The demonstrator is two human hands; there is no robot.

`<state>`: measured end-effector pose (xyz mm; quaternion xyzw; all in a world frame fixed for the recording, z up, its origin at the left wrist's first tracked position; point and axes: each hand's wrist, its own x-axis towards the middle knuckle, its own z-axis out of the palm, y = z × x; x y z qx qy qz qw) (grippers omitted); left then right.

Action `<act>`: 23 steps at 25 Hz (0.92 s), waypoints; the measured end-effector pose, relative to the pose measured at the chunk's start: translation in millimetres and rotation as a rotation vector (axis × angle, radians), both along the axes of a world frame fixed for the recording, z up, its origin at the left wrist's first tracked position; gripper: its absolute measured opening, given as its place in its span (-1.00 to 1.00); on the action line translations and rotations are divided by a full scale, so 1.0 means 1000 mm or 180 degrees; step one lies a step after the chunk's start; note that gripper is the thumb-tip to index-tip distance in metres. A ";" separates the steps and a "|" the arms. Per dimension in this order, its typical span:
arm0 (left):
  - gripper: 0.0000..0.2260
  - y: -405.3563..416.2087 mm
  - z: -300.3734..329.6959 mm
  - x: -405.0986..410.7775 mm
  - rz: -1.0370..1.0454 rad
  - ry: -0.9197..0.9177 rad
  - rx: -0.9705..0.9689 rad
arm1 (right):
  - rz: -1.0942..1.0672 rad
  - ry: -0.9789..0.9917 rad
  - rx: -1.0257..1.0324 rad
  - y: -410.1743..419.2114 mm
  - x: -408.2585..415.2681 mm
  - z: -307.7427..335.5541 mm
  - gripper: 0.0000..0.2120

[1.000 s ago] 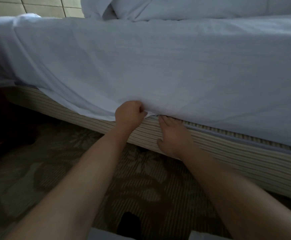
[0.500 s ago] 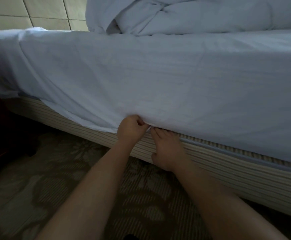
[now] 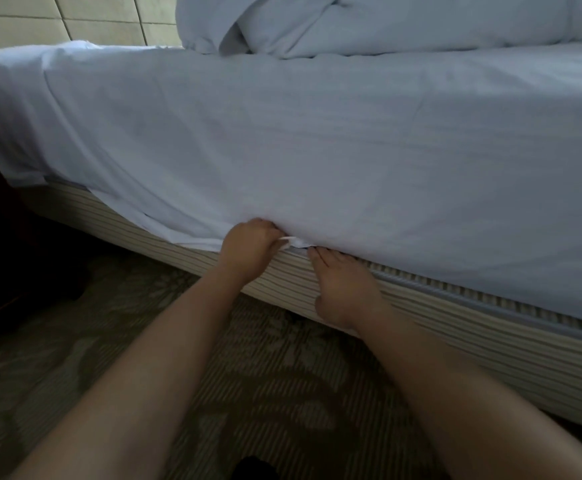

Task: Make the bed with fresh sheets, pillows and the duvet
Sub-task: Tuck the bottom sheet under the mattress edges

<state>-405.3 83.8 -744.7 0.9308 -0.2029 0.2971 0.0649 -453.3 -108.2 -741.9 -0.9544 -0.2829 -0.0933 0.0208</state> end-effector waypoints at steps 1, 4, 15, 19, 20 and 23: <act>-0.64 -0.003 0.005 0.002 0.0161 0.0145 0.0071 | -0.0011 -0.0034 0.0030 0.000 0.002 -0.001 -0.20; -0.70 -0.018 0.011 0.005 0.0942 0.0460 -0.0257 | -0.0062 -0.0063 0.0064 0.004 0.007 -0.008 -0.13; -0.78 -0.003 0.027 -0.010 0.0631 0.1527 -0.1254 | -0.0215 -0.0001 -0.0265 0.017 -0.014 0.015 -0.23; -0.78 0.016 0.037 -0.026 0.0275 0.1840 -0.1424 | -0.0215 0.0148 -0.0226 0.031 -0.007 0.015 -0.24; -0.74 0.020 0.039 -0.028 0.0300 0.1832 -0.1393 | -0.0284 0.0243 -0.0228 0.033 -0.003 0.016 -0.23; -0.66 0.032 0.045 -0.042 0.0551 0.1865 -0.0919 | -0.0478 0.0429 -0.0202 0.041 0.016 0.020 -0.31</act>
